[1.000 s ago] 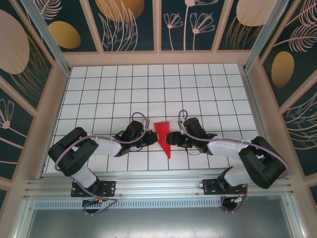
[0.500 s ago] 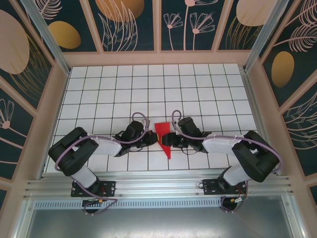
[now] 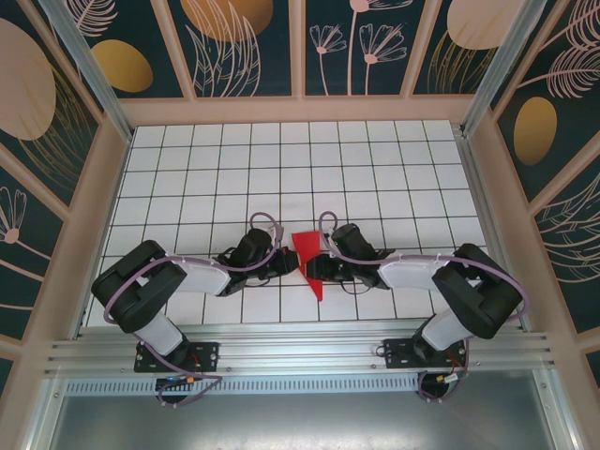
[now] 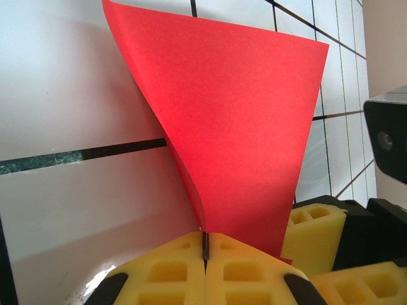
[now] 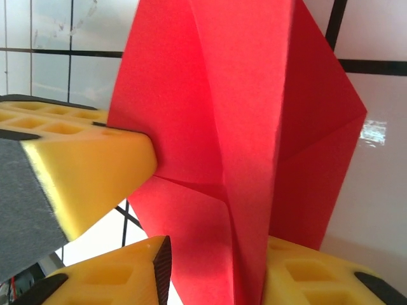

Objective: Fold a paper plane with a square sheet of paper (pick it up from the middle)
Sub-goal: Move a paper plane to the center of the table.

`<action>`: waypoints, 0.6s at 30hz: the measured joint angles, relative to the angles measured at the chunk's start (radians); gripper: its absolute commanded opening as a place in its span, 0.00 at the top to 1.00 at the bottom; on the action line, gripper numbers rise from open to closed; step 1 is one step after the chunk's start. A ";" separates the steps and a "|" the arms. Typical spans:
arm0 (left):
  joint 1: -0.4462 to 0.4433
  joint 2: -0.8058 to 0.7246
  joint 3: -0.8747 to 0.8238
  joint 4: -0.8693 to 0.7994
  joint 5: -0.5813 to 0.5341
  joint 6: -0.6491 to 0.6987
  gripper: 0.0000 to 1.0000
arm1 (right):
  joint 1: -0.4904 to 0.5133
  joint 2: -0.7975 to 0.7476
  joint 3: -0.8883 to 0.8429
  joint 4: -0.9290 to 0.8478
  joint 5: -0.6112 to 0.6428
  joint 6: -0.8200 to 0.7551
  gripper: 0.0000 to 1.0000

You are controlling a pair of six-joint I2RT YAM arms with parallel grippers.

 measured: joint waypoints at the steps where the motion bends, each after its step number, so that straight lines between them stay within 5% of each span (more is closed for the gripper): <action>1: 0.000 0.000 0.000 0.000 0.000 0.000 1.00 | 0.001 0.003 0.000 -0.002 0.002 0.000 0.67; 10: 0.000 0.005 0.000 0.000 0.000 0.000 1.00 | 0.005 0.018 0.016 -0.041 0.021 -0.009 0.89; 13: 0.001 0.005 0.001 0.000 -0.001 0.000 0.93 | 0.009 0.018 0.040 -0.074 0.037 -0.019 0.96; 18: 0.005 -0.022 -0.005 0.006 -0.001 -0.020 0.68 | 0.018 0.011 0.097 -0.177 0.112 -0.026 0.98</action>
